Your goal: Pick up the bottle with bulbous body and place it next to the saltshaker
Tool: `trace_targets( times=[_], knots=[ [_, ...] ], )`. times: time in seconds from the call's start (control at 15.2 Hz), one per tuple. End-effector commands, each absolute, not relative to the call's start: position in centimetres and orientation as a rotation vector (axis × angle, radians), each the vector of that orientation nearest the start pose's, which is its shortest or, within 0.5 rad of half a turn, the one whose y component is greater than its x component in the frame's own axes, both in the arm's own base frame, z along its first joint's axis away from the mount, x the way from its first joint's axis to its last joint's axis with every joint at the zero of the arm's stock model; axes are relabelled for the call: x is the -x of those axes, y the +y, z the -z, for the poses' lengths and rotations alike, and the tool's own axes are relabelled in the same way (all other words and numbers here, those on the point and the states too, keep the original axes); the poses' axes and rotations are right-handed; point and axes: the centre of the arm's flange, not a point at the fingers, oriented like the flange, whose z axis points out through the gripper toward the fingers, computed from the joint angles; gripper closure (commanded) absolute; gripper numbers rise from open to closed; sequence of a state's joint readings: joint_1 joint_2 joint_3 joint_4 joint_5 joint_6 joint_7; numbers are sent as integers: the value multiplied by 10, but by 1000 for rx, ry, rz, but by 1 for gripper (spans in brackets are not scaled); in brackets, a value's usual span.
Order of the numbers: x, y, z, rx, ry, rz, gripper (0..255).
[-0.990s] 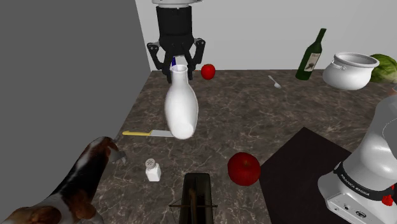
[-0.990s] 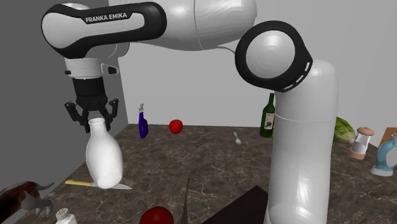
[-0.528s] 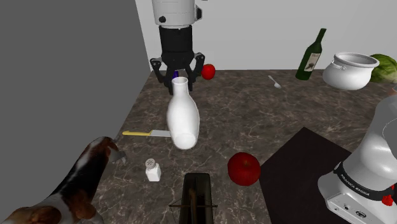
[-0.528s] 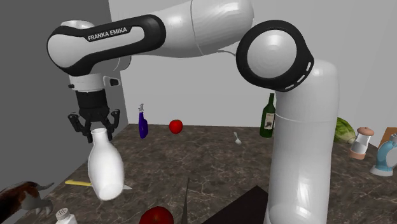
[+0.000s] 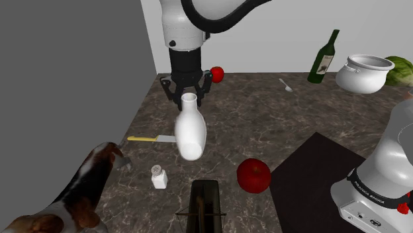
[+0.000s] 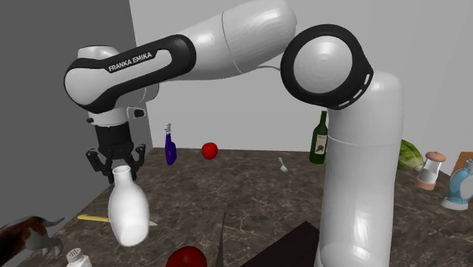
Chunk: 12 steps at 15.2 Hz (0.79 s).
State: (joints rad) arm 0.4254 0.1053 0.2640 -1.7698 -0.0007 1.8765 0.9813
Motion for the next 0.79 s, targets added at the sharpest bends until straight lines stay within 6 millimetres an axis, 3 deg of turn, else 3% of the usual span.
trace_targets(
  times=[0.0,0.33,0.73],
  knots=[
    [-462,374,-487,3086,455,-24,255],
    [-462,374,-460,3086,455,-24,255],
    [-462,374,-460,3086,455,-24,255]
  ],
)
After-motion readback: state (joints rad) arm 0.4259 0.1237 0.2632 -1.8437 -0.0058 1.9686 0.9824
